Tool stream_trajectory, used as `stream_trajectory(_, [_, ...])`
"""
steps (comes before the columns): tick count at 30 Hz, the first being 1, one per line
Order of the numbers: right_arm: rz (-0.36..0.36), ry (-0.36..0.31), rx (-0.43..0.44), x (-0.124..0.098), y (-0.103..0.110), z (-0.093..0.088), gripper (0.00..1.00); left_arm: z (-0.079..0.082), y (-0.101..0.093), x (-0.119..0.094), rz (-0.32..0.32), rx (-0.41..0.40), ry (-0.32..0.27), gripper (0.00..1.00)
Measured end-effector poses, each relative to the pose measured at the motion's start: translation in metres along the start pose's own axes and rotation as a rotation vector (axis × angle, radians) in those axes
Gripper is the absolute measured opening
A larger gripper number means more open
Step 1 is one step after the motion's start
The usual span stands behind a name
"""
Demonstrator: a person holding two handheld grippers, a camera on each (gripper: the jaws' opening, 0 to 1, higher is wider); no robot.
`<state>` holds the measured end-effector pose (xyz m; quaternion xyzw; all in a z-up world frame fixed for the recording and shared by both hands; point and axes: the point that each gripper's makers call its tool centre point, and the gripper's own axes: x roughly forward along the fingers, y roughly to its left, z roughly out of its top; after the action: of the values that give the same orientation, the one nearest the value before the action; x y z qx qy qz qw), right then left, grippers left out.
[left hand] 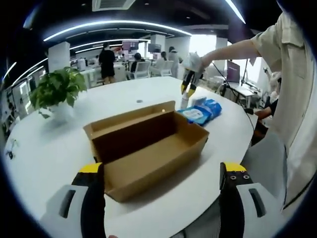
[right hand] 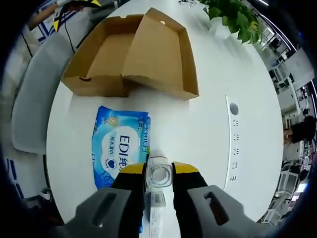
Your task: Operate the shoe box by opening the lid, removing the specified soft item, and placing it in the target area until the item is outside and the box remains undamaged.
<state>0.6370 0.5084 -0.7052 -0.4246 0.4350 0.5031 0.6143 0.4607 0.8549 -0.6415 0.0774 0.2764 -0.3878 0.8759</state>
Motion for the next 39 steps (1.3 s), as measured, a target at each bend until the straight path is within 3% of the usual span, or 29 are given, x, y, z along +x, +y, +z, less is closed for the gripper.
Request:
stream_trajectory(22, [-0.046,0.001,-0.019,-0.002,-0.01,0.0,0.24,-0.009,0.02,0.0,0.059,-0.034,0.017,0.92])
stream_trajectory(31, [-0.098,-0.057,0.015,-0.017,-0.014,0.018,0.28,-0.014,0.046,-0.005,0.165,-0.053,0.02,0.79])
stream_trajectory(39, [-0.144,-0.138,0.113,-0.029,-0.012,0.044,0.29,-0.02,0.069,-0.009,0.247,-0.087,0.03,0.65])
